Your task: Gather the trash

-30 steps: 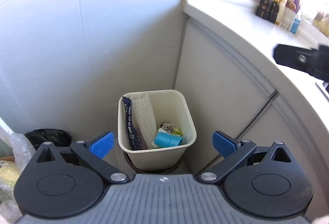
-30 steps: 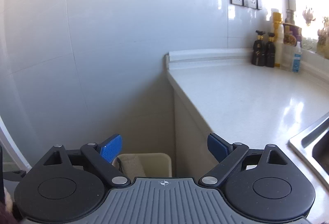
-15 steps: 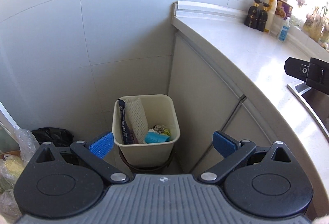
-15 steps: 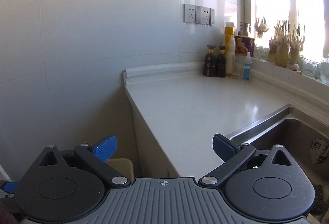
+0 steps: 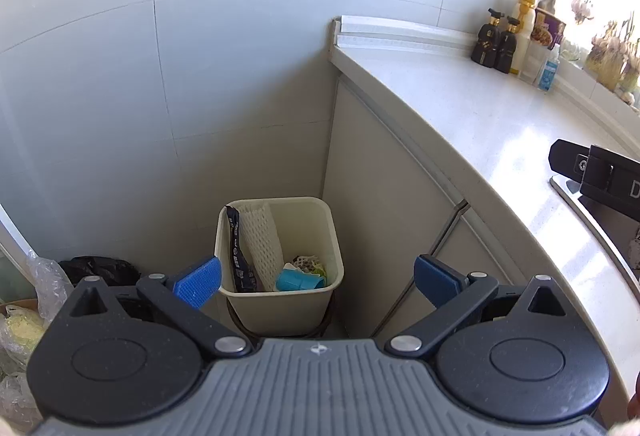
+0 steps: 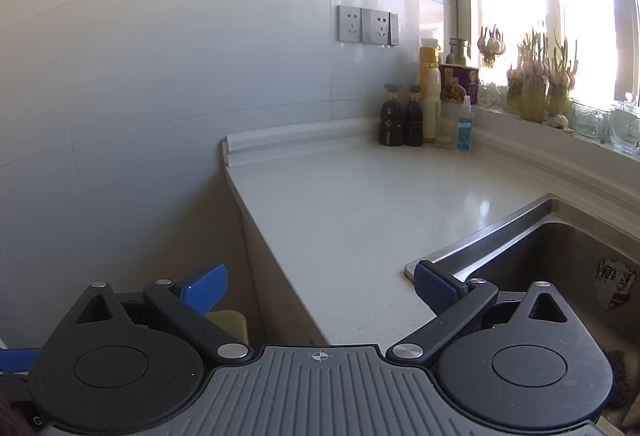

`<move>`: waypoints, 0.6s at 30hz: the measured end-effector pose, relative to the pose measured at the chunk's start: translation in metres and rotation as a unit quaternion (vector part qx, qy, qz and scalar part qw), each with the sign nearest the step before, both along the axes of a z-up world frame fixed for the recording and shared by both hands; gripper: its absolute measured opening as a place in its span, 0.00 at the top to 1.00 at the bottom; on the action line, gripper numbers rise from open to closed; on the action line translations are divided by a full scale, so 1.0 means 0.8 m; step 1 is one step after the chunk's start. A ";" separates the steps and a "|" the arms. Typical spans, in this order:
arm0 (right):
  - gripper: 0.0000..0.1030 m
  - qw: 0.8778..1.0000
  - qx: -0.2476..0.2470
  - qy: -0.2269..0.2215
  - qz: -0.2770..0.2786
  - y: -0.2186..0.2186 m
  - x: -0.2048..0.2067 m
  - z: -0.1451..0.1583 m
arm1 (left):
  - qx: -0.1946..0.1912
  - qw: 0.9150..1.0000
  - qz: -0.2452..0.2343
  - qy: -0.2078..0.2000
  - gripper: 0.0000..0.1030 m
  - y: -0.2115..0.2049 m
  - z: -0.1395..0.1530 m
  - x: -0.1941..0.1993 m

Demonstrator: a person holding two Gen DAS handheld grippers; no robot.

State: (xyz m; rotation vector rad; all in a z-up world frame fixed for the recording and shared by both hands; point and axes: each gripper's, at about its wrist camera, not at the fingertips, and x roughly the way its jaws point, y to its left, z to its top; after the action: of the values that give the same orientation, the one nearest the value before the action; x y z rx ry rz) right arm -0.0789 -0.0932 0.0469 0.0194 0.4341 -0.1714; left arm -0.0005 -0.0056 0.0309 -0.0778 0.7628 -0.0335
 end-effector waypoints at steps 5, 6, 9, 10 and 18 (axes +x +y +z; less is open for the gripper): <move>0.02 1.000 0.004 0.000 -0.001 -0.002 0.000 -0.001 | 0.000 1.000 -0.003 0.003 0.00 -0.003 0.000 0.001; 0.02 1.000 0.004 0.000 -0.001 -0.002 0.000 -0.001 | 0.001 1.000 -0.004 0.004 0.00 -0.003 0.000 0.002; 0.02 1.000 0.005 0.000 0.001 -0.003 0.002 -0.002 | 0.002 1.000 -0.002 0.005 0.00 -0.005 0.000 0.003; 0.02 1.000 0.004 0.001 0.002 -0.003 0.002 -0.003 | 0.002 1.000 -0.001 0.006 0.00 -0.005 0.000 0.003; 0.02 1.000 0.006 0.000 0.008 -0.005 0.001 -0.004 | 0.003 1.000 0.001 0.005 0.00 -0.005 0.001 0.005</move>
State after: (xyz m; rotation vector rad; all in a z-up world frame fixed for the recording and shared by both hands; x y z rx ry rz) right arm -0.0780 -0.0971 0.0438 0.0287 0.4344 -0.1533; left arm 0.0034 -0.0095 0.0315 -0.0735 0.7729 -0.0300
